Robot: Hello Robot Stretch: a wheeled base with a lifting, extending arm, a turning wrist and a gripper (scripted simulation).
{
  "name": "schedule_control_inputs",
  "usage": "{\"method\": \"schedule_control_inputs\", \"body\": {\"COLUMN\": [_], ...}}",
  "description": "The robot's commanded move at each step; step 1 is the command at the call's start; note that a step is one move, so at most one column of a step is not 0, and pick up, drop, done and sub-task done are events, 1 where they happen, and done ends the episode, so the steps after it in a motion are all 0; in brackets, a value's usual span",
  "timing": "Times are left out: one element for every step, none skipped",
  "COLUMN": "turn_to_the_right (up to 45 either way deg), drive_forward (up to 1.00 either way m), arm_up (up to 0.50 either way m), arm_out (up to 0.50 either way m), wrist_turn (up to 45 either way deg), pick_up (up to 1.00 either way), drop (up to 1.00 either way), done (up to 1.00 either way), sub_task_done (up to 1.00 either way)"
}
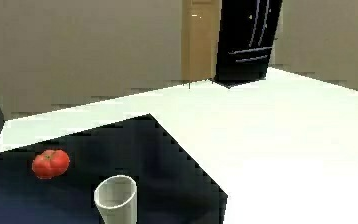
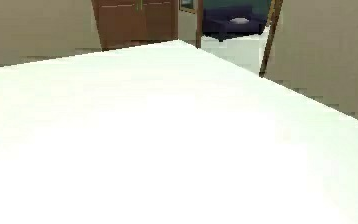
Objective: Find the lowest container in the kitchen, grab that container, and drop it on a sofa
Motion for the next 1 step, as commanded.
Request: {"method": "schedule_control_inputs", "body": {"turn_to_the_right": [45.0], "drive_forward": [0.00], "arm_up": [0.00], "arm_out": [0.00], "wrist_turn": [0.0], "pick_up": [0.00], "drop": [0.00], "done": [0.00], "sub_task_done": [0.00]}}
